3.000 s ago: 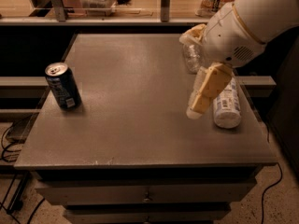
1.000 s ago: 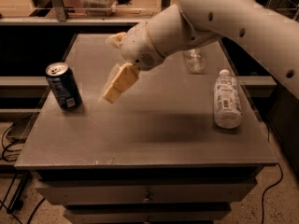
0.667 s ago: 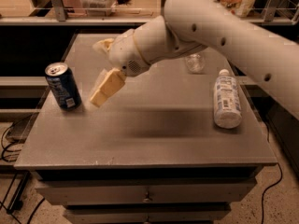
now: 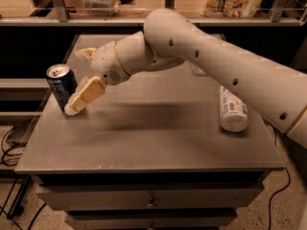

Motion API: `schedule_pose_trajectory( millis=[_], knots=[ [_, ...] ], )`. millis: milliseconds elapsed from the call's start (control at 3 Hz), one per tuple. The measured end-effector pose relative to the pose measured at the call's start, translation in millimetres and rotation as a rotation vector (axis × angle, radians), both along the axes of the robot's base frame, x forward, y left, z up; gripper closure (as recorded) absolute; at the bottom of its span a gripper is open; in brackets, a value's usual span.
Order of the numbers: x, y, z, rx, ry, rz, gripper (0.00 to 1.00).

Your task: Knock pepsi can over

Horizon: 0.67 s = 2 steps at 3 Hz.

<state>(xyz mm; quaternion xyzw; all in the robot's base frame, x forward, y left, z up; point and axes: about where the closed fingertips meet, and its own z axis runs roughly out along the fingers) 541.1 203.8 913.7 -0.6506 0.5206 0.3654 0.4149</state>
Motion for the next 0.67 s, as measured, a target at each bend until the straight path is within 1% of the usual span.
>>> schedule_pose_trajectory(
  millis=[333, 667],
  knots=[
    [8, 28, -8, 0.045, 0.022, 0.025, 0.0],
    [10, 49, -14, 0.081, 0.028, 0.067, 0.18]
  ],
)
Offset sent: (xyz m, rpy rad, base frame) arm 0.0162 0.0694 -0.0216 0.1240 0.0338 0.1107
